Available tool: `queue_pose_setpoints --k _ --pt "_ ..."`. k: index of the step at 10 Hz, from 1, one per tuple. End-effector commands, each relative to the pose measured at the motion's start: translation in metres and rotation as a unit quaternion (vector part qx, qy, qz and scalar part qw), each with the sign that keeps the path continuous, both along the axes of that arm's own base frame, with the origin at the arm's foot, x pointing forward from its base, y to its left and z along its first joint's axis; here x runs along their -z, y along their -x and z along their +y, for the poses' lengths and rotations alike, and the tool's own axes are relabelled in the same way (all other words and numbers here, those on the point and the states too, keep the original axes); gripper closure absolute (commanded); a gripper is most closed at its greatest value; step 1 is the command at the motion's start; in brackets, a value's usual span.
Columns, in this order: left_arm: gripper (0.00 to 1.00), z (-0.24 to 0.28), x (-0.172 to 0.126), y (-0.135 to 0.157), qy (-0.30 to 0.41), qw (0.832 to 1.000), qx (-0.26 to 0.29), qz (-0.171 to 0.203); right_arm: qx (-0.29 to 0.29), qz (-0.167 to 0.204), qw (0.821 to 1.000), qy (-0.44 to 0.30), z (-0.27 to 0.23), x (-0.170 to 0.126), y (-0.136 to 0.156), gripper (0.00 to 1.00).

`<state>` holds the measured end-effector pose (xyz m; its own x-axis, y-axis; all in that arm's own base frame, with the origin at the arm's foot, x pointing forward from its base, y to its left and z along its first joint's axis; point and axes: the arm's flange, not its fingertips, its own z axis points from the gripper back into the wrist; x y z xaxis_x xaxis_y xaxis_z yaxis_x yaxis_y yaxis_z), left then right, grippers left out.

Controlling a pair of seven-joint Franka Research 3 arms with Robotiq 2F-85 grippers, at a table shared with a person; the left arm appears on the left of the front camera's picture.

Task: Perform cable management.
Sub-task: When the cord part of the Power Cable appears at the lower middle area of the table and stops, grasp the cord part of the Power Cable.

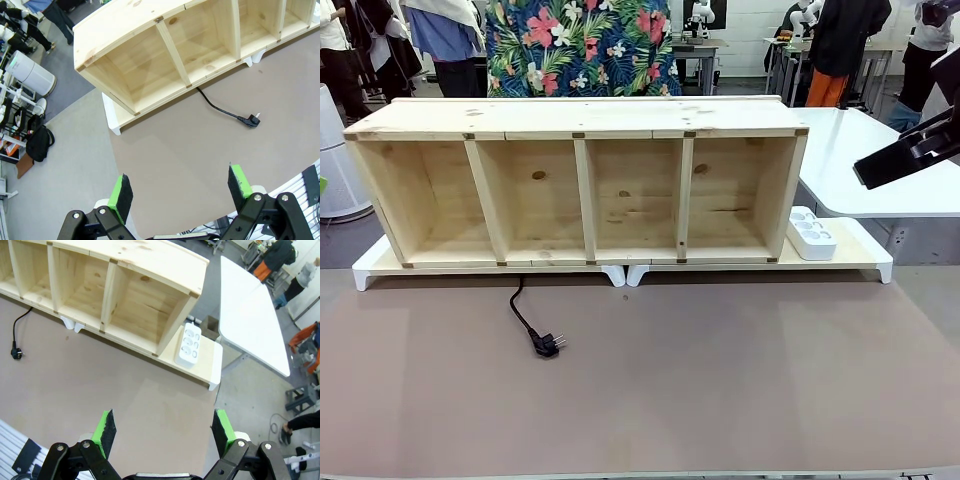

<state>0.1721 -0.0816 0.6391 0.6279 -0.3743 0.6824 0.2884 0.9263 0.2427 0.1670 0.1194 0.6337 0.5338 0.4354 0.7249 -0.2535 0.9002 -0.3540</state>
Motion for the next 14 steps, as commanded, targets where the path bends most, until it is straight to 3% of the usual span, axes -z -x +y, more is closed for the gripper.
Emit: queue_pose_setpoints --k 1,8,14 --pt "0.0 -0.001 -0.001 -0.002 -0.001 1.0 0.003 -0.004 0.001 0.001 1.0 0.004 0.0 0.0 -0.001 0.0" --pt "0.0 -0.001 -0.001 -0.002 -0.001 1.0 0.003 -0.004 0.0 0.0 1.0 0.0 0.0 0.0 0.0 0.0" --pt "0.0 -0.001 -0.001 -0.002 -0.001 1.0 0.003 -0.004 -0.093 0.066 0.993 0.039 0.086 0.007 -0.028 0.0"
